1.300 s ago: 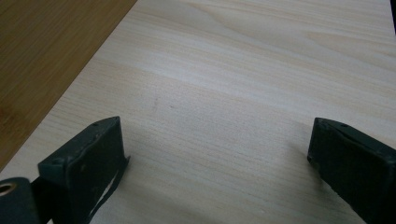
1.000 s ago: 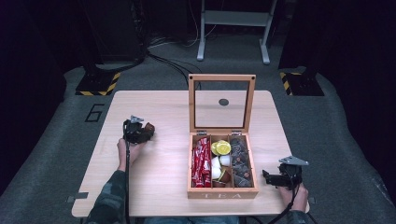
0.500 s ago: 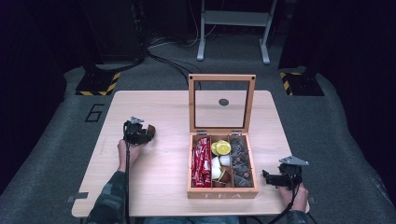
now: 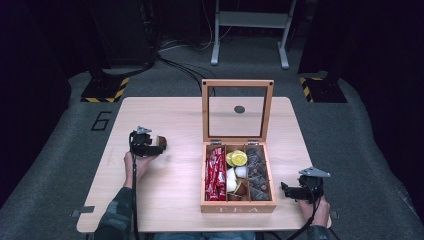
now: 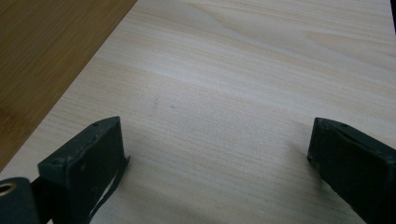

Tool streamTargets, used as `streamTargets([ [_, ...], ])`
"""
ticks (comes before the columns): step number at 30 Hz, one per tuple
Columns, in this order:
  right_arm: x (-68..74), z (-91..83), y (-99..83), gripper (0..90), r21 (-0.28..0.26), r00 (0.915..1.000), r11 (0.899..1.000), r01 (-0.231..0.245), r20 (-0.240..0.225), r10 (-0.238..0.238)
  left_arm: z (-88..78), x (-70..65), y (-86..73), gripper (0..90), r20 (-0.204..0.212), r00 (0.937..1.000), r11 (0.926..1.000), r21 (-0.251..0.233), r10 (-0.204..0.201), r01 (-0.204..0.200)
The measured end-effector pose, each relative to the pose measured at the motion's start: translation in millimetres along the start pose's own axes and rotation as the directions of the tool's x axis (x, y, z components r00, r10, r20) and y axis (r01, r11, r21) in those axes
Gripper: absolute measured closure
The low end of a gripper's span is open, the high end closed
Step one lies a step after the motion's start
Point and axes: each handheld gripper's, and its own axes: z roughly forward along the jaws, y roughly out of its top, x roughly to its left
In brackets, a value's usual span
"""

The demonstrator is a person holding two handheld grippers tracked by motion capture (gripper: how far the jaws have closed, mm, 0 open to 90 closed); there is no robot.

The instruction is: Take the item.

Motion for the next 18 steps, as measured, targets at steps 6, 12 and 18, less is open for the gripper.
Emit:
streamTargets([
  [6, 0.4, 0.1, 0.0, 3.2, -0.001, 1.0000, 1.000, -0.004, 0.002, 0.004, -18.2, -3.9, -1.4, 19.1, 0.012, 0.9999, 0.9990, -0.046, 0.001, -0.001],
  [12, 0.4, 0.1, 0.0, 3.2, -0.002, 1.0000, 1.000, -0.003, 0.003, 0.003, -39.0, -9.1, -8.2, 15.0, 0.011, 0.9998, 0.9970, -0.075, 0.017, -0.016],
  [18, 0.5, 0.1, -0.1, 3.2, -0.002, 1.0000, 1.000, -0.004, 0.003, 0.004, -61.1, -13.4, -19.2, 11.0, 0.001, 0.9991, 0.9942, -0.098, 0.043, -0.043],
])
